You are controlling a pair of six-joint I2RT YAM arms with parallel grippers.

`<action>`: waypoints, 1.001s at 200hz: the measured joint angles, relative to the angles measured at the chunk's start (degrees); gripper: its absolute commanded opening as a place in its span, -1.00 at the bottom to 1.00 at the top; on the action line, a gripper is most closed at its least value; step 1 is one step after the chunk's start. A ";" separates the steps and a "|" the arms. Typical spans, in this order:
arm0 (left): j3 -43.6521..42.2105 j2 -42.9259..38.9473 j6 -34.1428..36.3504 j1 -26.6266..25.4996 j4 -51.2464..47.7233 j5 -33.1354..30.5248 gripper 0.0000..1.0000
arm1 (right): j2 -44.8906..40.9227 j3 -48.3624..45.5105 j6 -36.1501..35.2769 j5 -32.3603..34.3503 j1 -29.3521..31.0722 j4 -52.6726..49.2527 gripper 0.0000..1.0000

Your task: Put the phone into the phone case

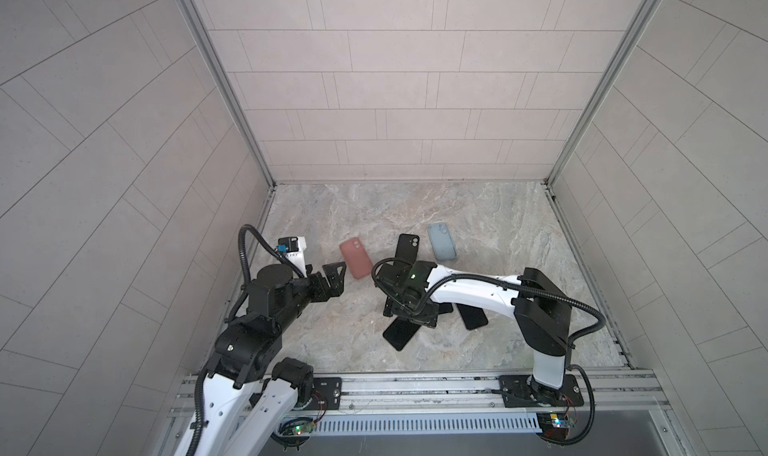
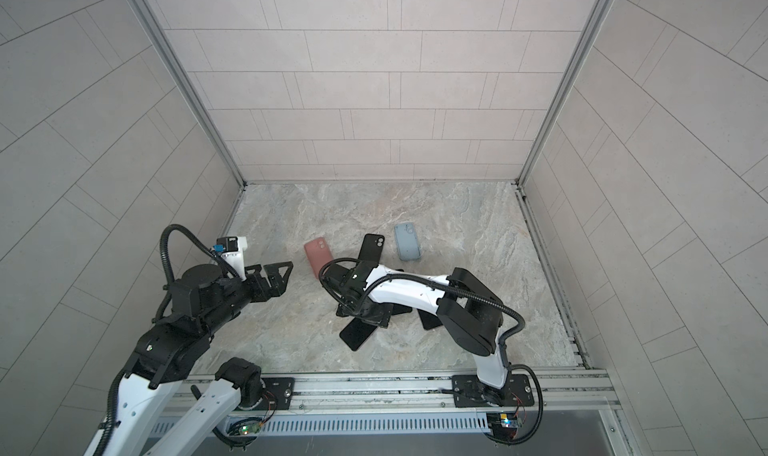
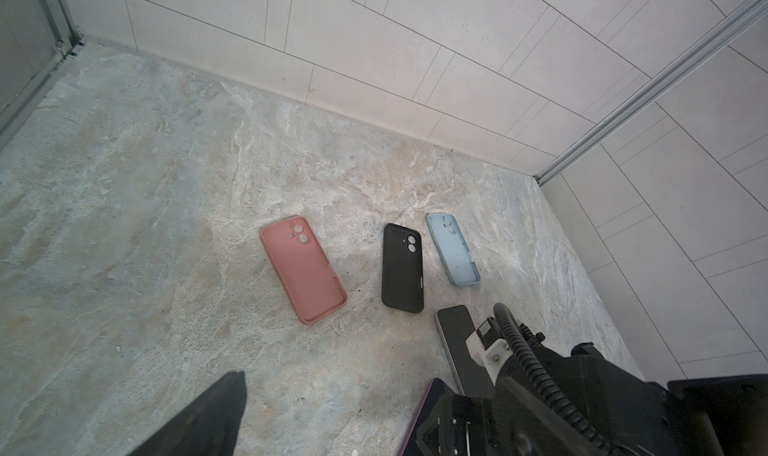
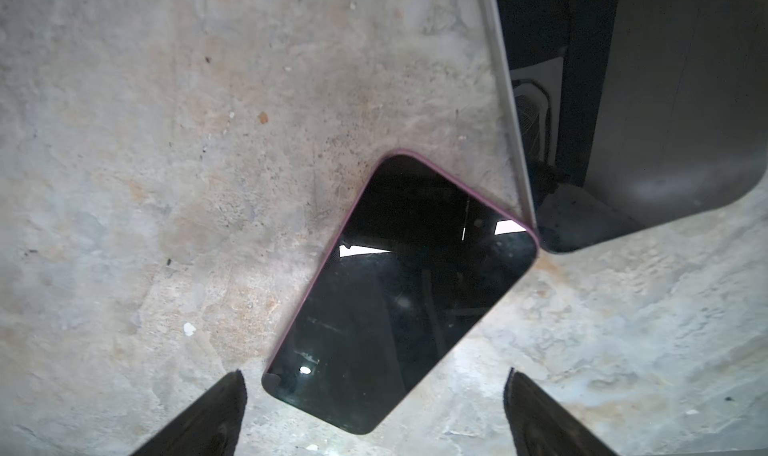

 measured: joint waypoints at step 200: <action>-2.16 -3.15 -2.12 -1.29 0.24 2.29 1.00 | 16.48 17.90 -17.70 1.62 -1.42 -5.95 0.68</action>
